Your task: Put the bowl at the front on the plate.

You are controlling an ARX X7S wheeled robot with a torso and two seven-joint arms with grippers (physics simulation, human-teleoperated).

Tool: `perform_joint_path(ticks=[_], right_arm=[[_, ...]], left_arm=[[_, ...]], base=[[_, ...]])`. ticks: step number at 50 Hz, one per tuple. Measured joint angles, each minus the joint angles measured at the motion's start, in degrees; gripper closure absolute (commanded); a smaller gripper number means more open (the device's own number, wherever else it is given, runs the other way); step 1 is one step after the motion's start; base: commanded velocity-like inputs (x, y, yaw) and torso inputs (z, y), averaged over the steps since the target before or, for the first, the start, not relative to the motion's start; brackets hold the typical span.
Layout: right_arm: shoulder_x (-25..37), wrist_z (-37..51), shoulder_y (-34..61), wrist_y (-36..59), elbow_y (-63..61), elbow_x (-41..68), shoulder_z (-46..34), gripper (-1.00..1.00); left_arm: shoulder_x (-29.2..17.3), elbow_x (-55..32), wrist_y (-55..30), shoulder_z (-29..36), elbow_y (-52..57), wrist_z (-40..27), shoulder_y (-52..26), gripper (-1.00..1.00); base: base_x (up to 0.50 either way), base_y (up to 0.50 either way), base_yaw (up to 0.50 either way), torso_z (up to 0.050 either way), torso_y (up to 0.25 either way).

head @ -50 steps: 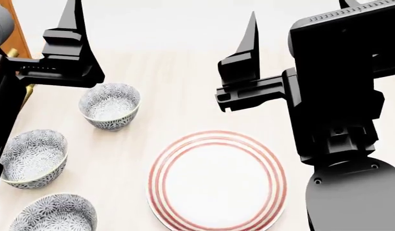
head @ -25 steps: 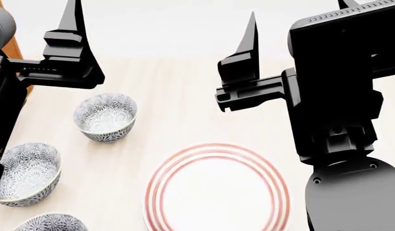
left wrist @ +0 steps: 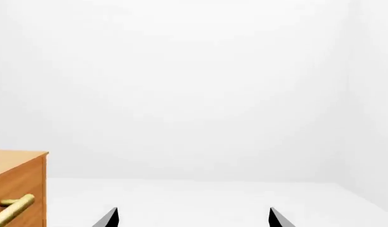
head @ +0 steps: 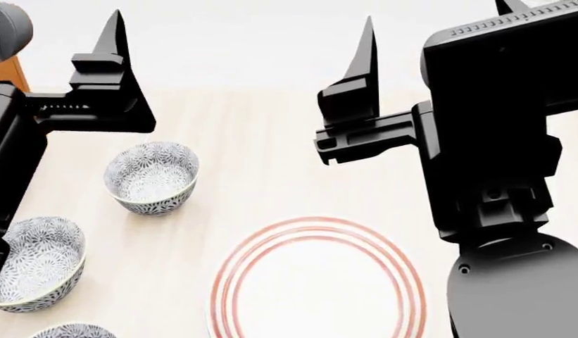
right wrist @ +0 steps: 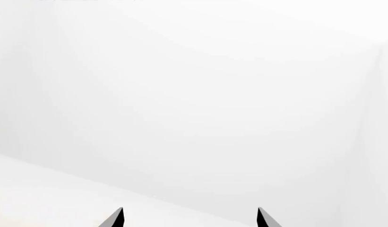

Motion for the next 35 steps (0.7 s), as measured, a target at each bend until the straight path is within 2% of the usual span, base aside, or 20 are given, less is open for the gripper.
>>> perform_joint_path(ticks=[18,35], right_arm=[[0.31,0.19,-0.78,-1.16,-0.03,0.23,0.32,-1.0],[0.62,0.55,-1.28,-1.45,-0.4,0.44,0.41,-1.0]], left_arm=[[3.31,-10.23,-12.2,-5.98,-3.04,-8.6,-1.96,-1.0],[2.86,-20.09,-15.22,-7.03,-8.27,-17.57,-1.12,-1.0]], base=[[0.0,0.0,0.0,0.0,0.0],[0.0,0.0,0.0,0.0,0.0]])
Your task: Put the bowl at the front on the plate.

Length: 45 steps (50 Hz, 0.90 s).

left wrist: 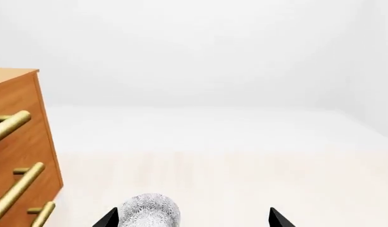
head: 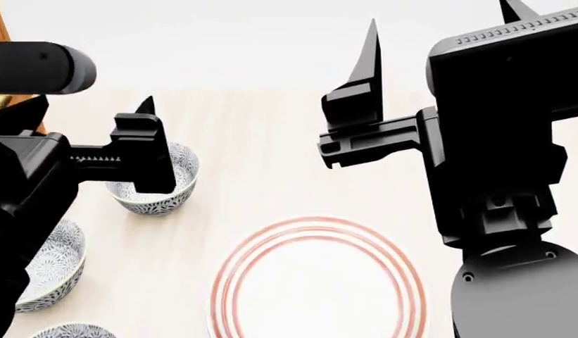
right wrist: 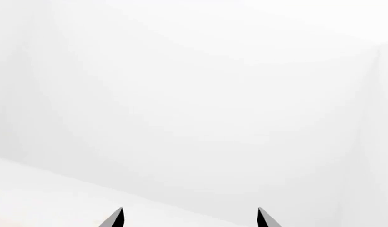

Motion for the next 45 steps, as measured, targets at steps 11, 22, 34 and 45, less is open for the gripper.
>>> perform_joint_path(ticks=[11,22,34,45], right_arm=[[0.21,0.22,-0.1,0.0,-0.22,0.16,0.01,-1.0],[0.34,0.44,-0.07,0.04,-0.31,0.32,-0.03,-1.0],[0.46,0.71,0.12,0.28,-0.46,0.53,-0.05,-1.0],[0.66,0.78,0.62,0.71,-0.57,0.84,-0.07,-1.0]], left_arm=[[-1.21,-6.69,-0.08,0.79,-3.92,-6.08,0.98,-1.0],[-2.67,-10.33,1.12,2.39,-6.34,-9.18,2.23,-1.0],[-4.35,-11.75,2.71,4.3,-7.65,-10.14,3.91,-1.0],[-5.57,-12.74,3.5,6.12,-8.3,-10.89,5.77,-1.0]], base=[[0.0,0.0,0.0,0.0,0.0],[0.0,0.0,0.0,0.0,0.0],[0.0,0.0,0.0,0.0,0.0],[0.0,0.0,0.0,0.0,0.0]])
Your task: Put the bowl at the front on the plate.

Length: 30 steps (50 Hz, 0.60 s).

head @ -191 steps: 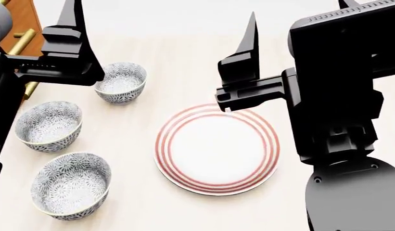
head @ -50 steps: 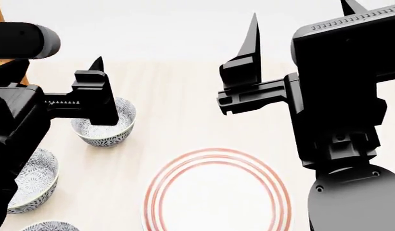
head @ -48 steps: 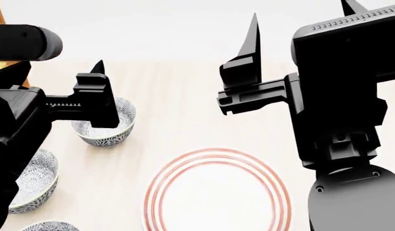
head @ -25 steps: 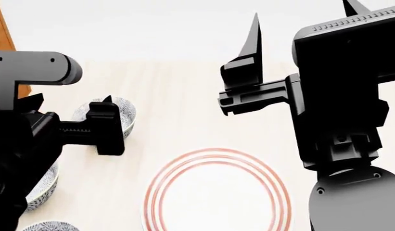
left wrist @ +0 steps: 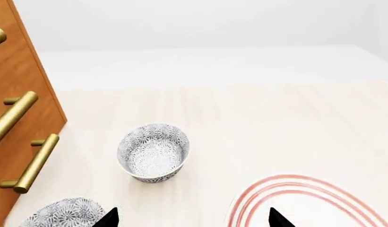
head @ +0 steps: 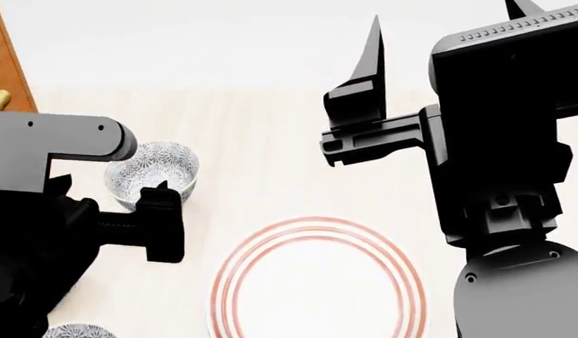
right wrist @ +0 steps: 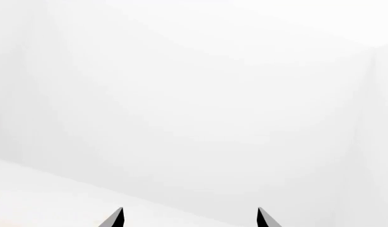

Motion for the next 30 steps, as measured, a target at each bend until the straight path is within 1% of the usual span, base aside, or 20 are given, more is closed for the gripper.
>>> perform_joint_path(ticks=[8,30], right_arm=[[0.08,-0.08,0.21,-0.39,0.43,0.15,-0.13,-1.0],[0.32,0.1,0.28,-1.3,0.97,0.34,-0.53,-1.0]], left_arm=[[-0.53,-2.17,-0.17,0.72,-1.0,-1.78,0.74,-1.0],[-2.07,-11.93,-0.13,2.54,-5.5,-9.98,1.93,-1.0]], base=[[0.0,0.0,0.0,0.0,0.0],[0.0,0.0,0.0,0.0,0.0]])
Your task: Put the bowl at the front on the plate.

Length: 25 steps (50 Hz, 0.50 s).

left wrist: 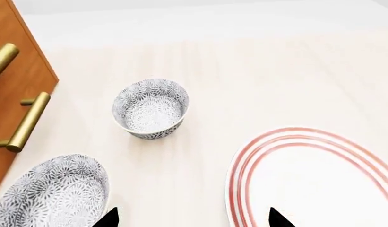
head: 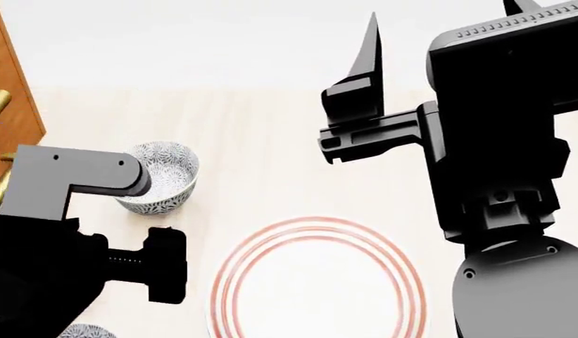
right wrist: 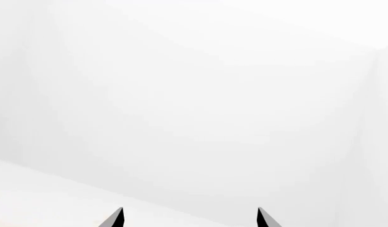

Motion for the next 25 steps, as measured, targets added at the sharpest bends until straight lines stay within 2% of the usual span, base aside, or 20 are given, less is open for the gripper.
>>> perform_joint_path(ticks=[25], right_arm=[[0.15,0.4,-0.51,-1.01,0.29,0.19,-0.18,-1.0]], left_arm=[[-2.47,-7.92,2.44,3.89,-3.41,-5.96,2.51,-1.0]], base=[[0.0,0.0,0.0,0.0,0.0]])
